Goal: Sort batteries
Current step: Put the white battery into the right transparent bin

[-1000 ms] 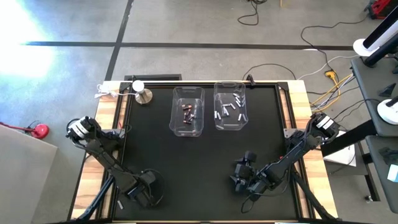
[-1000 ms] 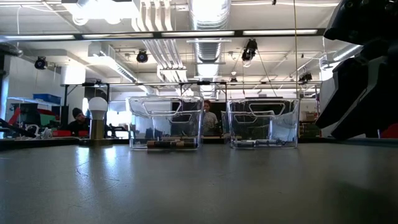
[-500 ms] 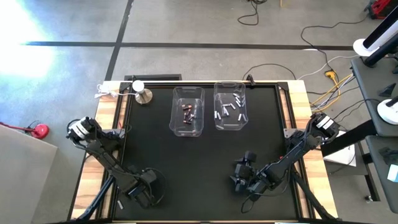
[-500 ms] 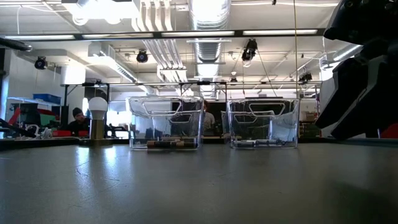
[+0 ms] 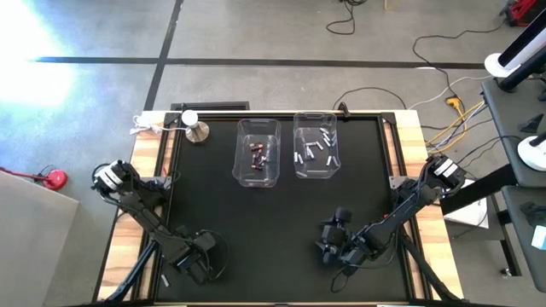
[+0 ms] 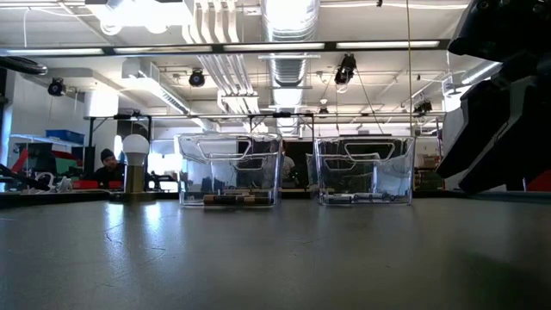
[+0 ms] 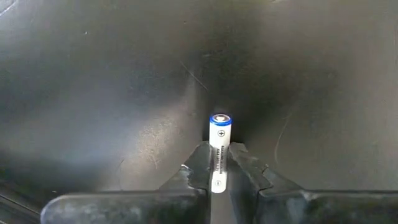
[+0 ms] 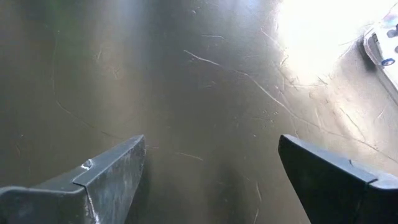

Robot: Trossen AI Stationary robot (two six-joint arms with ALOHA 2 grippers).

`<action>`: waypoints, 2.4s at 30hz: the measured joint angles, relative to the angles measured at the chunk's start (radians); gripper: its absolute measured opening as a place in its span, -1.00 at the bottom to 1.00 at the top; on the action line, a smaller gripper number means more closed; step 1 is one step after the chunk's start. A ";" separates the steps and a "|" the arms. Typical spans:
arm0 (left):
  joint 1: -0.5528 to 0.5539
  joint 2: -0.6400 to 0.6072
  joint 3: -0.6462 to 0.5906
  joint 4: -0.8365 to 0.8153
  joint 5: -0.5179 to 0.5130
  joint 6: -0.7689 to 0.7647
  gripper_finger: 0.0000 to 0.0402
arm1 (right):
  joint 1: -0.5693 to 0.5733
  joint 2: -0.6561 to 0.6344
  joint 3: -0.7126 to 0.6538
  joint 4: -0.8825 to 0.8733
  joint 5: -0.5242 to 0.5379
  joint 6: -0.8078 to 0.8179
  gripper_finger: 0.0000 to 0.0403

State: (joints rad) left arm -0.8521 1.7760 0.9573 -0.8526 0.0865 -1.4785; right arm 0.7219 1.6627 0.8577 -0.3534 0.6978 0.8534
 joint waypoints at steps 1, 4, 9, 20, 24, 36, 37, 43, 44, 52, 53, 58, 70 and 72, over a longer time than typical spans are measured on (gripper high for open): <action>0.003 0.000 0.000 -0.001 0.002 -0.001 -0.95 | 0.000 0.000 0.000 0.000 -0.007 0.000 0.79; 0.015 -0.001 0.000 -0.002 0.013 -0.001 -0.94 | 0.000 0.000 0.000 0.000 -0.050 -0.009 0.79; 0.038 0.002 0.008 -0.009 0.026 0.002 -0.94 | 0.000 0.000 0.000 0.002 -0.044 -0.016 0.79; 0.120 0.007 0.140 -0.020 -0.234 0.122 -0.94 | 0.000 0.000 0.000 0.007 -0.031 -0.033 0.79; 0.190 0.006 0.215 0.061 -0.372 0.266 -0.94 | -0.002 0.000 0.000 0.023 -0.013 -0.036 0.79; 0.353 0.007 0.390 0.104 -0.499 0.638 -0.94 | -0.003 0.000 0.000 0.030 -0.015 -0.046 0.79; 0.358 0.007 0.391 0.120 -0.499 0.656 -0.94 | -0.003 0.000 0.000 0.030 -0.015 -0.046 0.79; 0.369 0.007 0.367 0.239 -0.499 0.716 -0.94 | -0.002 0.000 0.000 0.030 -0.016 -0.043 0.79; 0.369 0.007 0.358 0.261 -0.499 0.719 -0.94 | -0.002 0.000 0.000 0.030 -0.017 -0.038 0.79; 0.371 0.006 0.262 0.682 -0.498 0.852 -0.95 | 0.004 0.000 0.000 0.125 -0.018 -0.101 0.79; 0.373 0.006 0.233 0.791 -0.496 0.892 -0.95 | 0.007 0.000 0.000 0.165 -0.018 -0.135 0.79; 0.391 0.006 0.040 1.346 -0.487 1.047 -0.95 | 0.043 -0.004 0.000 0.338 -0.035 -0.309 0.79; 0.428 0.005 -0.216 1.997 -0.478 1.353 -0.95 | 0.116 -0.148 0.001 0.481 0.018 -0.401 0.79; 0.433 0.009 -0.216 1.994 -0.446 1.364 -0.95 | 0.113 -0.149 0.001 0.506 0.051 -0.401 0.79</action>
State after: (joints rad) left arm -0.4195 1.7847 0.7410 1.1415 -0.3592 -0.1140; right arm 0.8345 1.5139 0.8585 0.1526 0.7484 0.4523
